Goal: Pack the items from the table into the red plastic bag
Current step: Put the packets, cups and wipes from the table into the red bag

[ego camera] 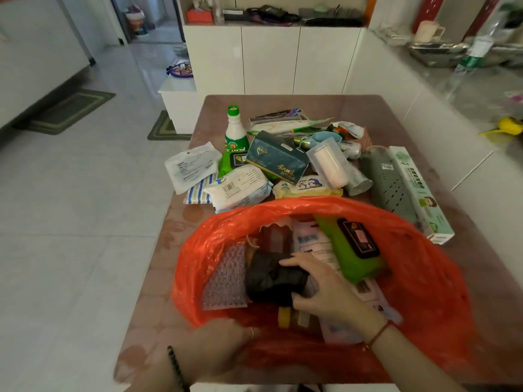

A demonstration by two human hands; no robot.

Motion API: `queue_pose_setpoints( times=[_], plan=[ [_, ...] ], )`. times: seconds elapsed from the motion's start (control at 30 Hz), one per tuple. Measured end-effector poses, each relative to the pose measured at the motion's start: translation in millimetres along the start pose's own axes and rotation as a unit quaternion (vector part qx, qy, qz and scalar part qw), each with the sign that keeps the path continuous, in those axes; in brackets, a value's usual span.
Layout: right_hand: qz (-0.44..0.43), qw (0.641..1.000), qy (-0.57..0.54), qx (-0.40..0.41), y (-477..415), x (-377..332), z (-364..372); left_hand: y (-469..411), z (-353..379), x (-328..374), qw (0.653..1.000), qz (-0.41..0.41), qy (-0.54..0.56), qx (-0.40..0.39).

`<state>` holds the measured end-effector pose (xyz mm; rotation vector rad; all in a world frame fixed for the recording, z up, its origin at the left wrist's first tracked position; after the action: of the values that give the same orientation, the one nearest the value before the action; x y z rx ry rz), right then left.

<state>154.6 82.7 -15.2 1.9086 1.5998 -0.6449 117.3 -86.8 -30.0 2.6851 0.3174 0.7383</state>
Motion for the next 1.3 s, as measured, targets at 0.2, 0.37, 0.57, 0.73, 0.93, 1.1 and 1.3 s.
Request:
queue_pose_setpoints(
  times=[0.2,0.37,0.57,0.73,0.93,1.1,1.3],
  plan=[
    [0.04,0.991,0.126,-0.023,-1,17,5,21,-10,0,0.996,0.036,0.059,0.061],
    [0.026,0.996,0.076,0.045,-10,-10,-26,31,-36,-5,0.986,0.047,0.125,0.098],
    [0.054,0.971,-0.07,0.221,-55,-36,-89,26,-100,-35,0.938,0.025,0.243,0.246],
    [0.064,0.974,0.008,0.218,-111,-36,-106,0,-144,-60,0.875,-0.02,0.33,0.353],
    [0.08,0.957,0.229,0.158,-190,-9,-101,-59,-177,-91,0.812,-0.1,0.436,0.374],
    [0.073,0.9,0.413,0.12,-234,2,-87,-105,-193,-115,0.754,-0.155,0.515,0.378],
    [0.028,0.914,0.346,0.21,-244,12,-93,-136,-200,-123,0.653,-0.165,0.635,0.378]
  ],
)
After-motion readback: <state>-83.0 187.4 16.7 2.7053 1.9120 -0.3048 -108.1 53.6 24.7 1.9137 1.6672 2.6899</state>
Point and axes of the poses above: each hand's wrist, its own y-axis away from the middle knuckle, its own z-axis out of the palm, x = y × z, the point moved 5 cm from there along -y, towards the middle knuckle, and after that the axes turned 4 degrees about y, right-handed, at the moved point
